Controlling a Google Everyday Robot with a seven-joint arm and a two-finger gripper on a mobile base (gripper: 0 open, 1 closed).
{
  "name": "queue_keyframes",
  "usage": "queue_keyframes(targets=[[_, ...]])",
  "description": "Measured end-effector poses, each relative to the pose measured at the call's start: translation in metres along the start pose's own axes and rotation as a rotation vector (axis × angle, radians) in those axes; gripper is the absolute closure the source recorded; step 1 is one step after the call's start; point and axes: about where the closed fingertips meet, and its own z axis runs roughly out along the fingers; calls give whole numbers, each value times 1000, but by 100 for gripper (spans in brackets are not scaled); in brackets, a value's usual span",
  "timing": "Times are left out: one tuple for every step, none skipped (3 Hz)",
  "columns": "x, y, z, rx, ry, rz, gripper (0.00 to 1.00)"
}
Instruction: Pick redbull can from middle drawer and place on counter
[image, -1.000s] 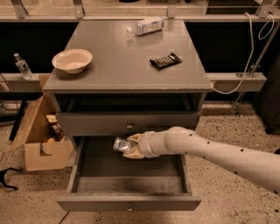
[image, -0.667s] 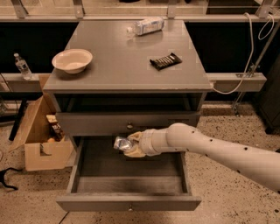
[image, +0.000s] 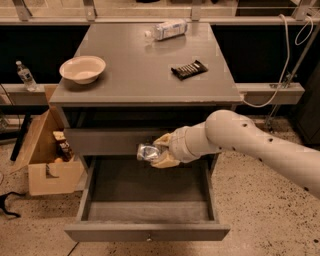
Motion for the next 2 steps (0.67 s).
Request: queue_keyframes(targets=[[-35,-13,-62,2,95,-42,100],[-37,-16,-64,6,96,-42,100]])
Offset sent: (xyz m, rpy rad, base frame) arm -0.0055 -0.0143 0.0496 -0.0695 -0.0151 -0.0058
